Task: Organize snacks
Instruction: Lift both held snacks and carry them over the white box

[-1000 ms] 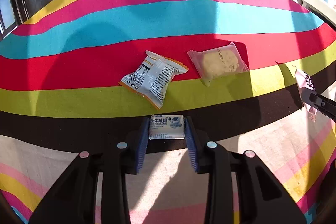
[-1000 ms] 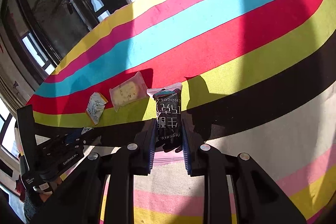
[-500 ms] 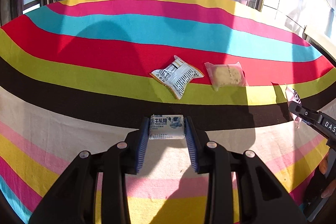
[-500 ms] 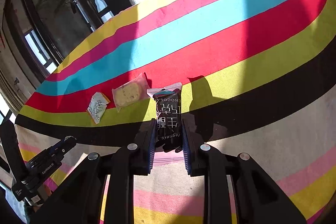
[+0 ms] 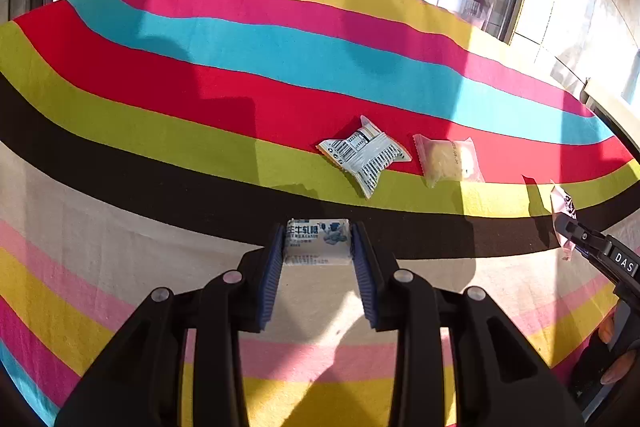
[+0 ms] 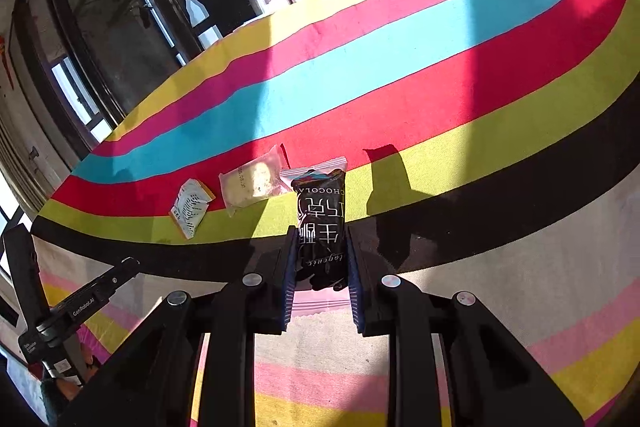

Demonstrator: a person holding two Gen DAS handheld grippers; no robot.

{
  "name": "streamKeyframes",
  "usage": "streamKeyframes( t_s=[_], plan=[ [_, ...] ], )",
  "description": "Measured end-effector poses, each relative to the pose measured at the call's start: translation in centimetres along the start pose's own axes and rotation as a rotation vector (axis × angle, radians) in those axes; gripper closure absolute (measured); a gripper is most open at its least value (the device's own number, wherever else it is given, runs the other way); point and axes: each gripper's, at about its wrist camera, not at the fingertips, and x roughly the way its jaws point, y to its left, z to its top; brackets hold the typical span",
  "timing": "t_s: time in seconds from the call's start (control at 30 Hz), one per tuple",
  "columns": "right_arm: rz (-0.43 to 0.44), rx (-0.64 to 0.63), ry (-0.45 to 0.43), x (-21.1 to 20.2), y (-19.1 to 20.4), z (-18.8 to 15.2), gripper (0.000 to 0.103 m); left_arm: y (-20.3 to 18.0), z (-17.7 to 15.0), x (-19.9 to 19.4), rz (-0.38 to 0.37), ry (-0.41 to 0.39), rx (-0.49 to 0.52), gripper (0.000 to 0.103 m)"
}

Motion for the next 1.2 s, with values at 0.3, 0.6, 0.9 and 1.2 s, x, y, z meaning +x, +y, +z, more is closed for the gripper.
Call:
streamKeyframes(
  t_s=[0.3,0.6,0.9,1.2],
  plan=[
    [0.163,-0.018,0.021,-3.9,4.6,-0.1,0.080,0.5,0.3,-1.1,0.003,-0.035,-0.023,0.069],
    [0.288,-0.100,-0.020,-9.5,8.0,-2.6,0.080,0.3,0.5,-6.4,-0.038,-0.123,-0.049,0.069],
    [0.347,-0.129,0.055,-9.7,9.0,-6.2,0.080,0.9,-3.7,-12.6,-0.008,-0.154,0.020,0.069],
    [0.424,-0.257,0.190,-8.3,13.9,-11.5,0.080,5.2,-9.8,-17.6,0.066,-0.118,-0.005,0.068]
  ],
)
